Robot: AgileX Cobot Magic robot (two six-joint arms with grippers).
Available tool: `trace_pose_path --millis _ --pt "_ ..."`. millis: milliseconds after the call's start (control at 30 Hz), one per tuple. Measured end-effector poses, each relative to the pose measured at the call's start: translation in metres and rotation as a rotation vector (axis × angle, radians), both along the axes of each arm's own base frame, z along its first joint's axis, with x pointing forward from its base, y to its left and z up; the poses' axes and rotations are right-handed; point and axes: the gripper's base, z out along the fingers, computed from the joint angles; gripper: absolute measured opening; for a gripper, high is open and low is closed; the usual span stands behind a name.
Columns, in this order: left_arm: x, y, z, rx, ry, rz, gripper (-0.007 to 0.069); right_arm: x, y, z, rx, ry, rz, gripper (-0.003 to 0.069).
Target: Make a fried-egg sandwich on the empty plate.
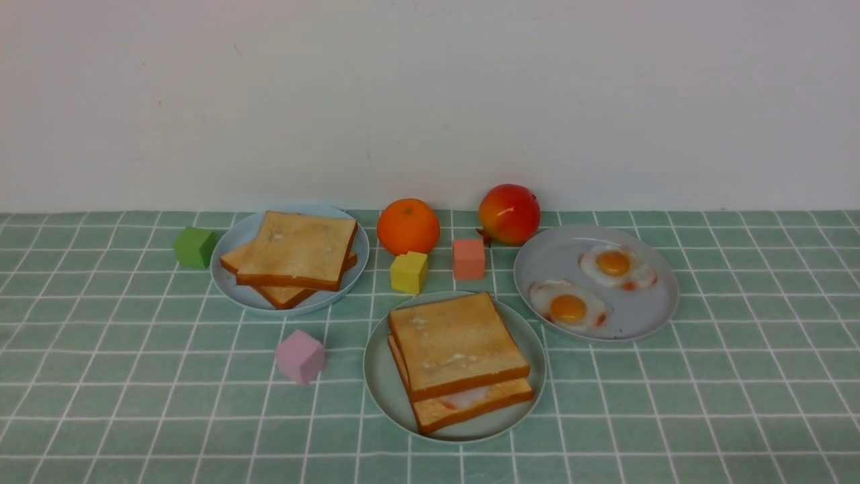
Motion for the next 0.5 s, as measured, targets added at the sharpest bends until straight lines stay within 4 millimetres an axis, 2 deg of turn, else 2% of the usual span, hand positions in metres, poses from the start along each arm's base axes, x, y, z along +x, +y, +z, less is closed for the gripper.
trace_pose_path --millis 500 --pt "0.0 0.0 0.0 0.0 0.0 0.0 0.0 0.0 0.0 -0.0001 0.0 0.001 0.0 0.0097"
